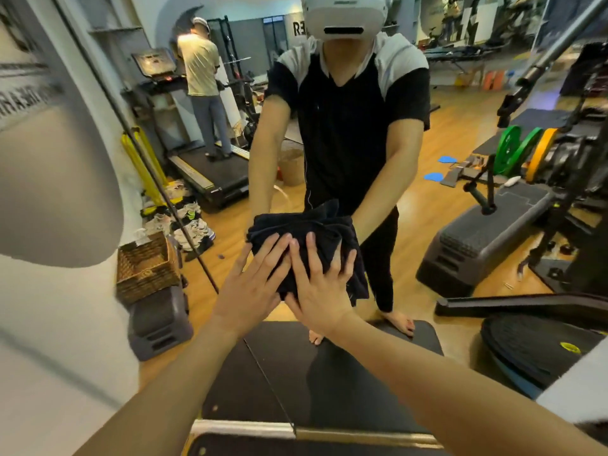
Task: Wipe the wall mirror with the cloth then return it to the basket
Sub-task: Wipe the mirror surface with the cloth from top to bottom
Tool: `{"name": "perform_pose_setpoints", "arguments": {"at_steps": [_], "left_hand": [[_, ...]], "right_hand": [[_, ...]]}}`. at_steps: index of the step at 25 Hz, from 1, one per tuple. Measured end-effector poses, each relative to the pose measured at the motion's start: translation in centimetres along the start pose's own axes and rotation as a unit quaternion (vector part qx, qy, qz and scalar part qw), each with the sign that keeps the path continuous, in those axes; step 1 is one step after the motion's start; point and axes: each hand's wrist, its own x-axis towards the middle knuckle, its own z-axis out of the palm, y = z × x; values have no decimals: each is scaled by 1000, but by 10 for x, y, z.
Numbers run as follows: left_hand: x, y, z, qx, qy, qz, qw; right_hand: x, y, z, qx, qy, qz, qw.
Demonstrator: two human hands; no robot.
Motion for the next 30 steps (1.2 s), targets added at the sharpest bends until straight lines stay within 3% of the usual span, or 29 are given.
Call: {"name": "perform_pose_setpoints", "arguments": {"at_steps": [6, 10, 13, 15, 18, 23, 30], "left_hand": [[-85, -106, 2, -56, -20, -66, 996], [-84, -135, -11, -111, -34, -68, 991], [-37, -141, -36, -191, 43, -150, 969], [21, -161, -70, -224, 113, -198, 948], [83, -195, -109, -223, 189, -180, 939], [46, -143, -50, -247, 255, -205, 912], [-47, -35, 59, -217, 224, -183, 932]], "right_hand": [[53, -131, 49, -20, 18, -28, 999], [81, -131, 35, -35, 24, -98, 994], [148, -111, -14, -63, 72, -176, 980], [213, -100, -59, -64, 137, -181, 972], [277, -83, -112, -59, 213, -145, 964], [225, -83, -76, -64, 220, -162, 960], [73, -62, 27, -55, 196, -167, 965]]}}
